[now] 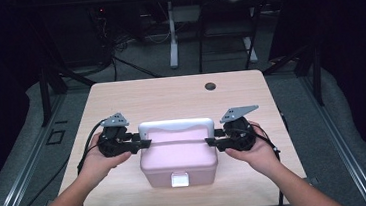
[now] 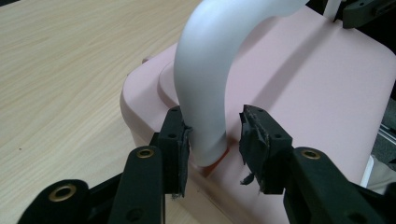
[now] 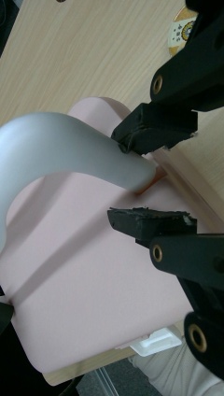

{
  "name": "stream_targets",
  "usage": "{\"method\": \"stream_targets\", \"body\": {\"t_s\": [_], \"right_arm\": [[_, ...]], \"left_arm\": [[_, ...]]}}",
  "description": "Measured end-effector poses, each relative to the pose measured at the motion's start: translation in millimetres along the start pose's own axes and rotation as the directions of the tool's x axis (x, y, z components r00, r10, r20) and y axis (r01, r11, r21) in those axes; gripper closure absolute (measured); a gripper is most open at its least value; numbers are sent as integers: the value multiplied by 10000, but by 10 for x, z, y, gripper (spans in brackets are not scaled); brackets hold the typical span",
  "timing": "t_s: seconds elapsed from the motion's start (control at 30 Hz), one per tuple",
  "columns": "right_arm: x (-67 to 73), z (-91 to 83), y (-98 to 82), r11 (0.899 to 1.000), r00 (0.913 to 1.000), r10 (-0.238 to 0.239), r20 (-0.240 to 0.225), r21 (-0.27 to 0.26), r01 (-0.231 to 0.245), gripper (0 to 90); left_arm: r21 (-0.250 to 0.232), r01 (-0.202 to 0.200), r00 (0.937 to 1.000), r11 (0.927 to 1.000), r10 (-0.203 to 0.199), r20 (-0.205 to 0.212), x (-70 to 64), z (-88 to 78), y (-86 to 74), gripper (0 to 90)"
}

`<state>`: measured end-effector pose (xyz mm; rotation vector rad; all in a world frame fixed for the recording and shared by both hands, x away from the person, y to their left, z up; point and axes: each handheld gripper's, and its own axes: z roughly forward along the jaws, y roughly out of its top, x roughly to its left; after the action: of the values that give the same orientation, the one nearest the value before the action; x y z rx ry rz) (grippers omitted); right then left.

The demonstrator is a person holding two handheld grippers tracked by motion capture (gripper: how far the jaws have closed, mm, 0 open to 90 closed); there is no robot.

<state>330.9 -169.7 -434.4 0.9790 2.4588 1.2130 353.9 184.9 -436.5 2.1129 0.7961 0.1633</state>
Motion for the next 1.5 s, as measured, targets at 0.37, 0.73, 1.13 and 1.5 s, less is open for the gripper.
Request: {"method": "stream_targets", "body": {"t_s": [0.37,0.73,1.13,1.5], "right_arm": [[1,15,2,9999,10000,-26,76,-131,27,637],[-10,13,3,9998,9998,113,137,-154,-111,725],[13,-2,-11,9997,9998,183,-50,-131,-184,737],[80,-29,-29,10000,9998,29,-187,-36,-29,739]], "left_arm": [[-42,-5,10000,10000,5,-51,4,-14,-6,694],[-2,-102,9999,9999,102,-52,-1,-28,-10,738],[122,-227,9997,9997,227,-38,-39,-59,-26,741],[216,-275,9996,9994,275,9,-79,-106,-63,741]]}}
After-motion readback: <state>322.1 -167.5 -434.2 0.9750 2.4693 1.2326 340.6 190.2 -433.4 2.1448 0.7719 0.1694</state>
